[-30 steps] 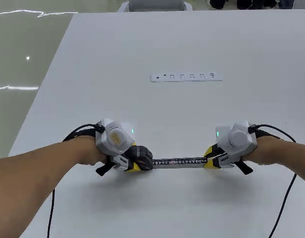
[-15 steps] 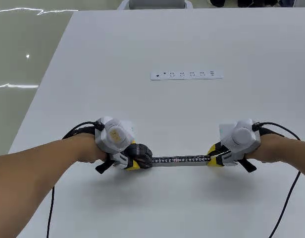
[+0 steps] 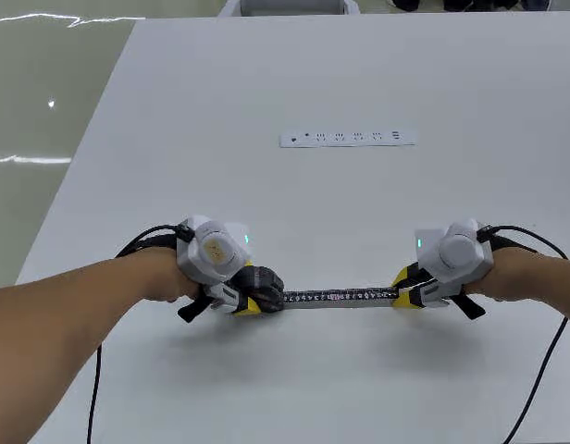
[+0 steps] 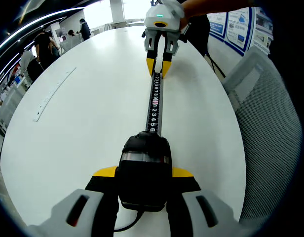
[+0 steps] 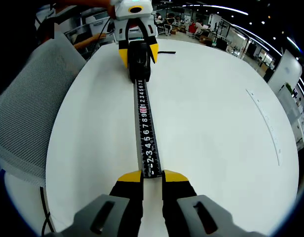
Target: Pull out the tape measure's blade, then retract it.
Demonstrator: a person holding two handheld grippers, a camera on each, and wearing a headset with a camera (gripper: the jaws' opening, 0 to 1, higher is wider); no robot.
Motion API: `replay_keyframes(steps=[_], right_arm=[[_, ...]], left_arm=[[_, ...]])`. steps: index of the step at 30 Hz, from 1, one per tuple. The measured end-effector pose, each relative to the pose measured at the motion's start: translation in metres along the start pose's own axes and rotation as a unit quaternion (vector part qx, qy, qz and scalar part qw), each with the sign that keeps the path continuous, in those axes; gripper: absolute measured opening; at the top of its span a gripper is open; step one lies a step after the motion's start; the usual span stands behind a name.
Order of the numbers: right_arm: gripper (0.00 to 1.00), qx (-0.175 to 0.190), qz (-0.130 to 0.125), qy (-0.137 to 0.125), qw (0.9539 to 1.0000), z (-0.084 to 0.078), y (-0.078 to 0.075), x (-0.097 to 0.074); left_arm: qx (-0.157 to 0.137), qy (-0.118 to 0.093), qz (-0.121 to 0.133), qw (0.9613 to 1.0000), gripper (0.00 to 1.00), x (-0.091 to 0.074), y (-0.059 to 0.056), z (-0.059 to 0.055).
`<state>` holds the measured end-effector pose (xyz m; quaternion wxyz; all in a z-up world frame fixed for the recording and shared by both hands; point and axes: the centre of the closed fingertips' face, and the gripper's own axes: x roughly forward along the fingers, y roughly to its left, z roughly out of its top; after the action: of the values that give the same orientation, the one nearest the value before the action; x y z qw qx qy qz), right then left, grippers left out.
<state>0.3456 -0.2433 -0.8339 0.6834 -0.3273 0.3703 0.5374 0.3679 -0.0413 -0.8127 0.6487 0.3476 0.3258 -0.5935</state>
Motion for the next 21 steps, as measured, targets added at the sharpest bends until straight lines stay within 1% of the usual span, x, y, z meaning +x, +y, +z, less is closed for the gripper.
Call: replay_keyframes(steps=[5,21], right_arm=[[0.13,-0.002,0.001,0.004,1.0000,-0.002,0.000,-0.002],[0.13,0.008,-0.003,0.009,0.9999,-0.012,-0.002,-0.008]], left_arm=[[0.000,0.000,0.000,1.0000,0.33,0.000,0.000,0.000],[-0.001,0.000,0.000,1.0000,0.33,0.000,0.000,0.000]])
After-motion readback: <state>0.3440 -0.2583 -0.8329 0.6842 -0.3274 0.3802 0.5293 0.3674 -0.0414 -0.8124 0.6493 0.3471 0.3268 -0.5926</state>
